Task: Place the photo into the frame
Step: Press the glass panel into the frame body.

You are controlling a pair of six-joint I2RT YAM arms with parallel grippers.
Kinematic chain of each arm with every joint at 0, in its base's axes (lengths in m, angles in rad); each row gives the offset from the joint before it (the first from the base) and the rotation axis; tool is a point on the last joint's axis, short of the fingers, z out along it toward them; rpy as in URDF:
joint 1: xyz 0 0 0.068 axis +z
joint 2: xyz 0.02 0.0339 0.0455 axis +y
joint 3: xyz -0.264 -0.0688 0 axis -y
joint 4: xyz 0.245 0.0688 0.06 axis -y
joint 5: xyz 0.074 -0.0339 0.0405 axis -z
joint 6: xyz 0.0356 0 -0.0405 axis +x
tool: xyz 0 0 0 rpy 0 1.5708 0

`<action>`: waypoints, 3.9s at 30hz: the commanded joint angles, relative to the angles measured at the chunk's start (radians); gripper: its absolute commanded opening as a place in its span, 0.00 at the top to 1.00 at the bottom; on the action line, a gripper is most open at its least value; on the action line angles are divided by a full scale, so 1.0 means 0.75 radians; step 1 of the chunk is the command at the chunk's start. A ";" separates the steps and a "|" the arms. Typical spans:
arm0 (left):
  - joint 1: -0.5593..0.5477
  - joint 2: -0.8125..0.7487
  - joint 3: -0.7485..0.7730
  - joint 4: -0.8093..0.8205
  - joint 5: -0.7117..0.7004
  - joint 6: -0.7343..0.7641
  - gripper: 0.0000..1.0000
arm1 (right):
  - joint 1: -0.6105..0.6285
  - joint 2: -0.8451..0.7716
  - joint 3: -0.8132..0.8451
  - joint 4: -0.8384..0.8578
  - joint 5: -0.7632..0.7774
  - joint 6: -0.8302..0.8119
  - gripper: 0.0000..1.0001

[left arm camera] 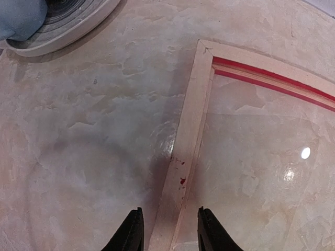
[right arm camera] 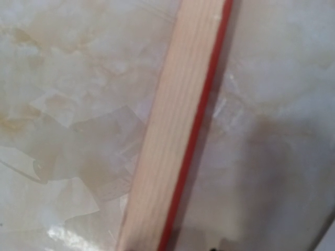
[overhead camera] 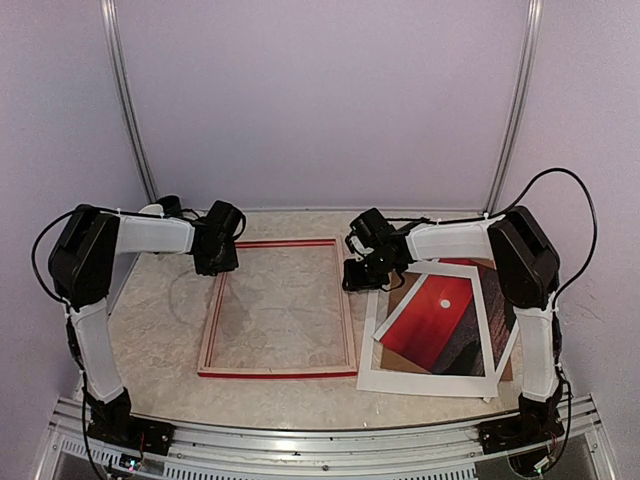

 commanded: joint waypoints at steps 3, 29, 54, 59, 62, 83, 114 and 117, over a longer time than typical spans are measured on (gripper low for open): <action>0.017 0.066 0.076 -0.019 0.032 0.041 0.64 | 0.015 0.037 0.019 0.007 0.014 -0.004 0.67; 0.078 0.343 0.330 -0.071 -0.114 0.141 0.65 | 0.032 0.050 0.017 0.008 0.030 0.013 0.67; 0.120 0.333 0.339 -0.004 0.085 0.195 0.59 | 0.033 0.054 0.026 -0.001 0.033 0.013 0.67; 0.134 0.342 0.351 -0.010 0.101 0.210 0.53 | 0.033 0.052 0.026 -0.001 0.033 0.013 0.67; 0.146 0.348 0.360 -0.018 0.106 0.224 0.53 | 0.033 0.053 0.028 0.000 0.031 0.013 0.67; 0.166 0.456 0.420 -0.032 0.054 0.271 0.49 | 0.034 0.078 0.028 0.006 0.014 0.013 0.67; 0.210 0.202 0.175 -0.332 0.287 0.327 0.40 | 0.033 0.092 0.044 -0.005 0.006 0.031 0.68; 0.203 0.174 0.142 -0.335 0.317 0.314 0.41 | 0.033 0.096 0.050 -0.007 0.003 0.036 0.68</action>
